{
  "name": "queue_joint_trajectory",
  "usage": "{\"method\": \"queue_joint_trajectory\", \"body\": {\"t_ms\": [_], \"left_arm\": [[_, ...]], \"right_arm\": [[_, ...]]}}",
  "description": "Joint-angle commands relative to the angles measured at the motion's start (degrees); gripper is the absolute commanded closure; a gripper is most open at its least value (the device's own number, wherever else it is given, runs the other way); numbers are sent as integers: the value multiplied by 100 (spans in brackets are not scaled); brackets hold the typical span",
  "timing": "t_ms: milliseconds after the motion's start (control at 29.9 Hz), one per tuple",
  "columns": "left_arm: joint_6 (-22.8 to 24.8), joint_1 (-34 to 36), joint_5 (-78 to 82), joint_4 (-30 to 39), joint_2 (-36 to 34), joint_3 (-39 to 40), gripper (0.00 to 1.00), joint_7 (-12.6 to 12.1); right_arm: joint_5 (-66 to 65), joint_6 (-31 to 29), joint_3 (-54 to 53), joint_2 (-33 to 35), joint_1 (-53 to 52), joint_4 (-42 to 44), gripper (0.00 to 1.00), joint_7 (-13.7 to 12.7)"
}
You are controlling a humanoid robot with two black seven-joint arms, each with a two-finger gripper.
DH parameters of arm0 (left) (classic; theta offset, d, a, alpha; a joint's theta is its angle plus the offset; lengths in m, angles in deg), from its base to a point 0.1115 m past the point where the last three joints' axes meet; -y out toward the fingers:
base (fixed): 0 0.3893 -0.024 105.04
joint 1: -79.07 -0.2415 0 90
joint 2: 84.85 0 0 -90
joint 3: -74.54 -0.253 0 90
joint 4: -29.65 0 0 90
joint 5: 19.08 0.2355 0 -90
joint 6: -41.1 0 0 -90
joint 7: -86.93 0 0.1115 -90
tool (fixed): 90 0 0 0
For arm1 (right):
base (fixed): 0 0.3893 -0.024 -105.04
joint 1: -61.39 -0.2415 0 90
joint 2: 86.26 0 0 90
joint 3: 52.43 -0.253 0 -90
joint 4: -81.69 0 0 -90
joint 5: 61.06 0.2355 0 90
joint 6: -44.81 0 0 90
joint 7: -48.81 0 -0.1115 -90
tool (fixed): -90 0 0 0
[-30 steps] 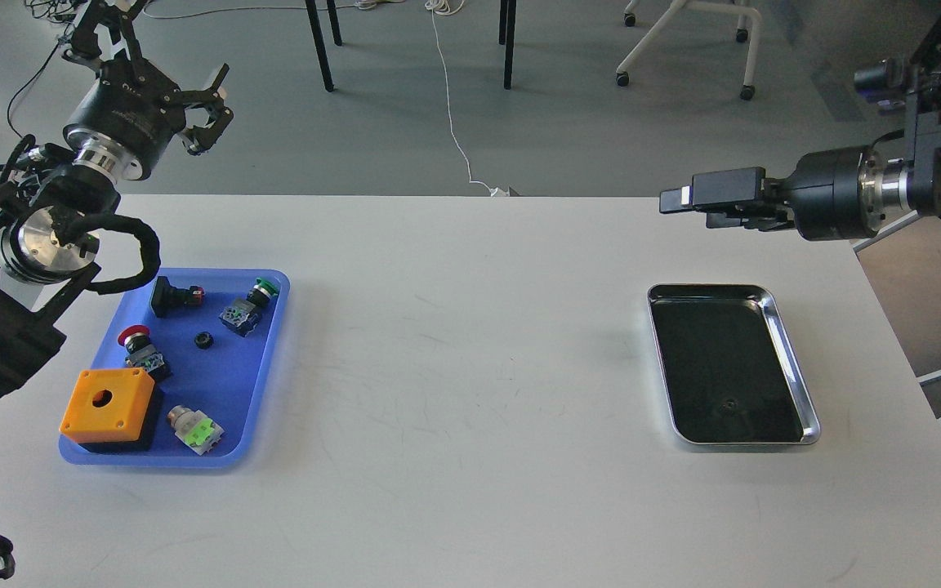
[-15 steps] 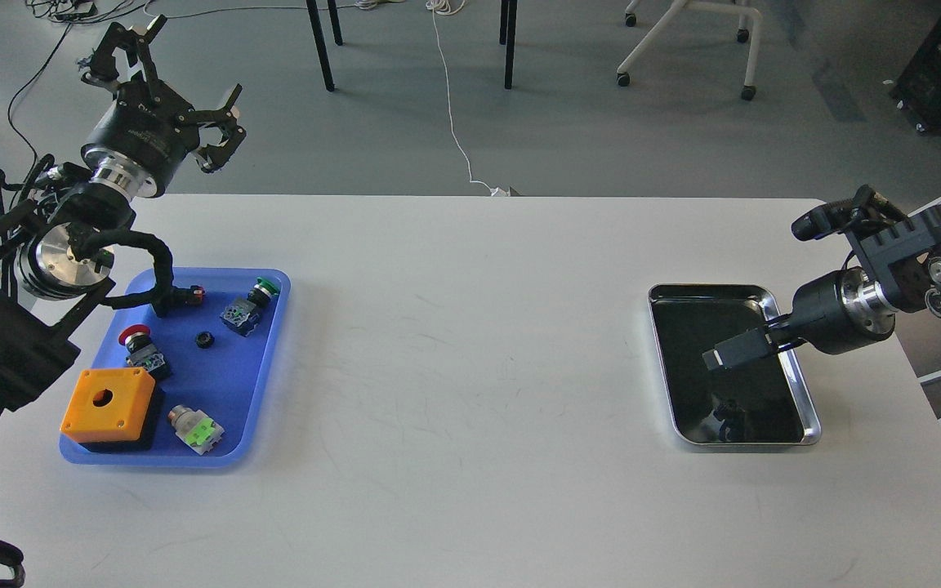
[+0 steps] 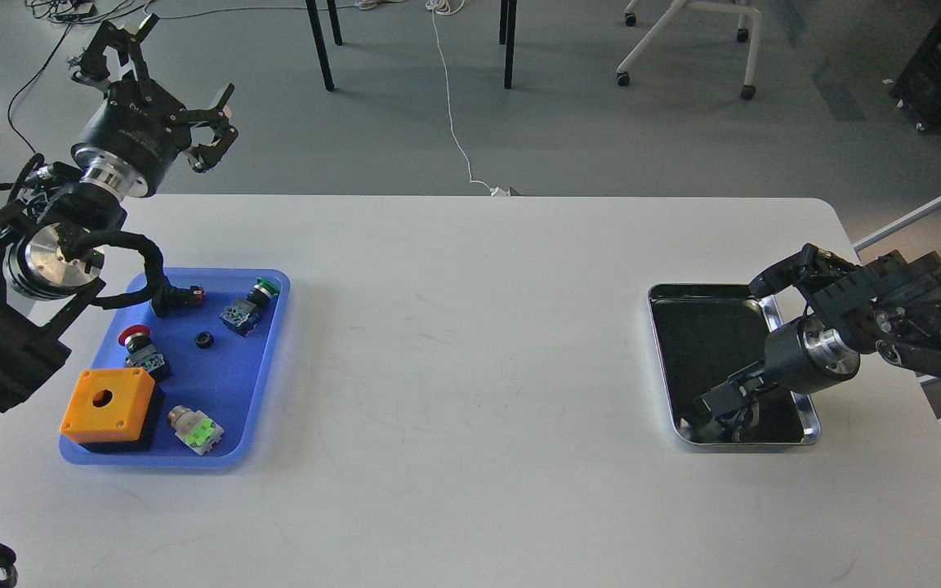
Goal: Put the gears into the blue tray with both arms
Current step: 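Reach the right gripper into the metal tray and grasp another black gear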
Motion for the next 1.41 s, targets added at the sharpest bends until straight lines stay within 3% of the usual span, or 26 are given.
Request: {"method": "queue_joint_trajectory", "body": {"t_ms": [0,569,937,1372], "left_arm": [[10,0,0,0,-44,-4,2,0],[116,0,0,-26,-88,-4,2,0],[116,0,0,-35,-158,-4,2,0],[116,0,0,-35,-202,-4,2,0]], "right_arm": [[-3,2,4,-17,28,4,39,0],[-398,10,153,1,-43,-22,55,0],[-389,10,144,-61,-87,-22,73,0],[-398,10,144,-61,-490,-136,77,0]]}}
